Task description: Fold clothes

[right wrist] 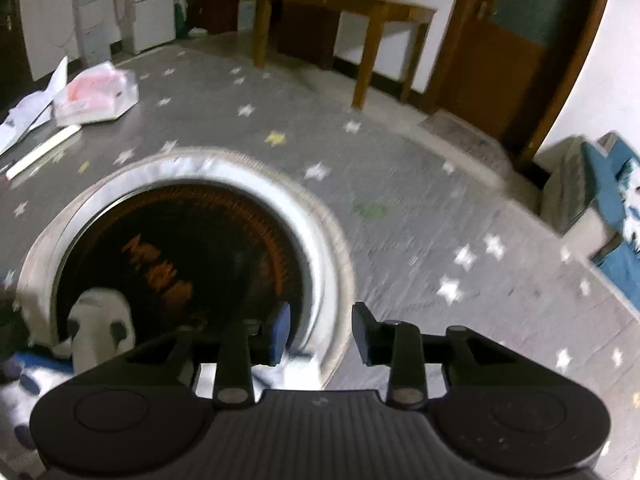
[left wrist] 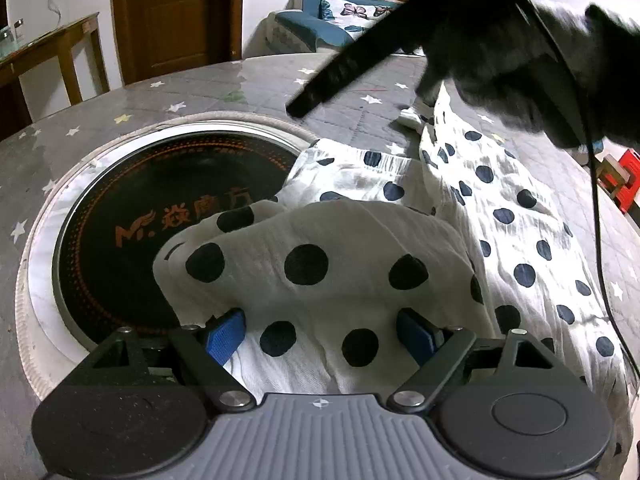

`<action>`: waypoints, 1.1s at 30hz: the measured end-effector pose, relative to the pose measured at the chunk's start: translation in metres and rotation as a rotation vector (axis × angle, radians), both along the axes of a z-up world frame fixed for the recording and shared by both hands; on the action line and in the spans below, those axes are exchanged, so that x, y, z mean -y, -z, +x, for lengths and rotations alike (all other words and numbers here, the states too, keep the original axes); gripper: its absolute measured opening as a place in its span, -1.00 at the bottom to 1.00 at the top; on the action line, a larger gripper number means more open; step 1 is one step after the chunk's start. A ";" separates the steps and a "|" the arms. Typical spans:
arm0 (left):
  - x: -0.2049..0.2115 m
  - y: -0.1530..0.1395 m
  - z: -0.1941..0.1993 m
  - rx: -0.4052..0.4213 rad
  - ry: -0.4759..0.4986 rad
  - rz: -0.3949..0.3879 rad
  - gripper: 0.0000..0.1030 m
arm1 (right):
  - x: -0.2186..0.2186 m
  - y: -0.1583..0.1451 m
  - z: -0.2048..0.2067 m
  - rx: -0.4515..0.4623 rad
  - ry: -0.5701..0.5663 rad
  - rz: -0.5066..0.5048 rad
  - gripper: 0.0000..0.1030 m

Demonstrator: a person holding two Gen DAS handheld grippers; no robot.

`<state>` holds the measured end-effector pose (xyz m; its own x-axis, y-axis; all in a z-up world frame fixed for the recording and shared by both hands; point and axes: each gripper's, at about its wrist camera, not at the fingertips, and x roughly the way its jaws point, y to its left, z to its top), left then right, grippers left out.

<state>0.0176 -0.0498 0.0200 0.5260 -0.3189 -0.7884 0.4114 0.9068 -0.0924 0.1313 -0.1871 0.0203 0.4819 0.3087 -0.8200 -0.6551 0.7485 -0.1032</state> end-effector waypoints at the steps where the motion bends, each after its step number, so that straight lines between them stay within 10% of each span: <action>1: 0.000 0.000 0.000 0.001 0.002 0.000 0.67 | 0.002 0.004 -0.004 -0.015 -0.007 -0.007 -0.32; 8: 0.000 0.000 0.001 0.002 0.006 0.000 0.68 | 0.009 0.024 -0.013 -0.073 -0.026 -0.026 -0.19; 12: 0.000 0.000 0.000 0.003 0.006 -0.001 0.68 | 0.005 0.023 -0.012 -0.081 -0.053 -0.026 -0.60; 25: -0.009 0.000 0.004 -0.005 -0.014 -0.014 0.68 | -0.084 -0.030 0.029 0.297 -0.196 -0.162 -0.64; 33: -0.022 0.000 0.008 0.001 -0.063 0.003 0.68 | -0.115 -0.028 0.057 0.328 -0.147 -0.093 -0.38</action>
